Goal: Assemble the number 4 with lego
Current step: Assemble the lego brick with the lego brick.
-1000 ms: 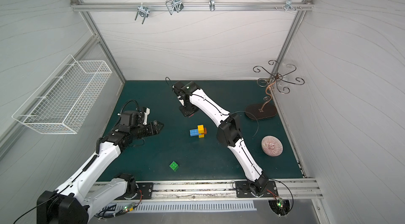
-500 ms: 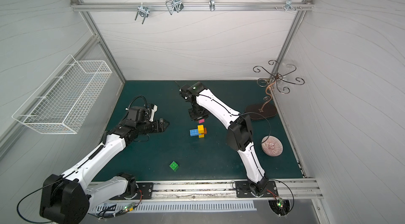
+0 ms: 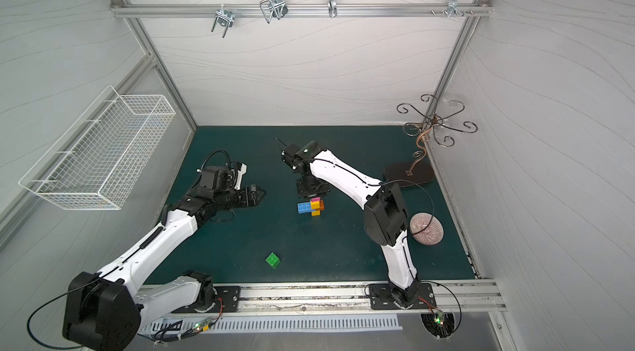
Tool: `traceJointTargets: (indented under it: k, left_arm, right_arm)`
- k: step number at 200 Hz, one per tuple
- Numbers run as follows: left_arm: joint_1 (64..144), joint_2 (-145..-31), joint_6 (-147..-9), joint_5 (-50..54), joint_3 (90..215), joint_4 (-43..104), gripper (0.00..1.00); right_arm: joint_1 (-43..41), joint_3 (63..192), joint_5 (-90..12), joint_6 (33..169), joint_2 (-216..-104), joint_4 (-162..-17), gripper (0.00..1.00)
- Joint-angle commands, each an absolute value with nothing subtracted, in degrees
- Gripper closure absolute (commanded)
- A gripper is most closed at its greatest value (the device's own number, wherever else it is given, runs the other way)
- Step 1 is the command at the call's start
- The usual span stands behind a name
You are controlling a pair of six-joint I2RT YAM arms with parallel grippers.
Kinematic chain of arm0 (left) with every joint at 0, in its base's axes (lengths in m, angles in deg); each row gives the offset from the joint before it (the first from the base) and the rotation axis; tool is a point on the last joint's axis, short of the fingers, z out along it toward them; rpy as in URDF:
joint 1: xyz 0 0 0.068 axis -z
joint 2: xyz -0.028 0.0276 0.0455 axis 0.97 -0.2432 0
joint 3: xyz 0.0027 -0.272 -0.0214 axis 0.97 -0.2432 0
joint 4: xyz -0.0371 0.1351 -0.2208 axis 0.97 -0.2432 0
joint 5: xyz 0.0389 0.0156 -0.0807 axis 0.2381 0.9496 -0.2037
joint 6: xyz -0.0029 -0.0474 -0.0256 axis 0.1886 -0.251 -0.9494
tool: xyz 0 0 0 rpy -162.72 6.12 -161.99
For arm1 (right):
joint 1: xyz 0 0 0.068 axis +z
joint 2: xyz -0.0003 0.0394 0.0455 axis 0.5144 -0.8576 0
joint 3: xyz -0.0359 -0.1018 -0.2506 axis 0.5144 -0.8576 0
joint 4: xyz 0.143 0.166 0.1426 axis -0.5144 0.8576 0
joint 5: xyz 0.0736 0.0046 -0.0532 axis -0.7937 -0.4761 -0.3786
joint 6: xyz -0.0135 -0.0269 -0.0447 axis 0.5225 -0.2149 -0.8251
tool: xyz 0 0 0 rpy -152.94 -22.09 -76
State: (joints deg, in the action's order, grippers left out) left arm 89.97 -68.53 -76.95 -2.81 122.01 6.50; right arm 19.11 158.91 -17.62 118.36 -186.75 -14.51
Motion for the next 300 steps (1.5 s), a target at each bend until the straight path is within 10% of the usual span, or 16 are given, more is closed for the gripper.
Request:
traceJointTargets:
  k: [1,300]
  left_arm:
    - [90.2,-67.7,-76.2,-2.8,123.4,8.5,0.16]
    - [90.2,-67.5,-76.0,-3.1,123.3,8.3,0.15]
  right_arm:
    - [19.1,157.8,-18.7,119.7,-184.3,-17.5,0.83]
    - [17.6,155.0,-21.8,114.2,-185.9,-16.9,0.81]
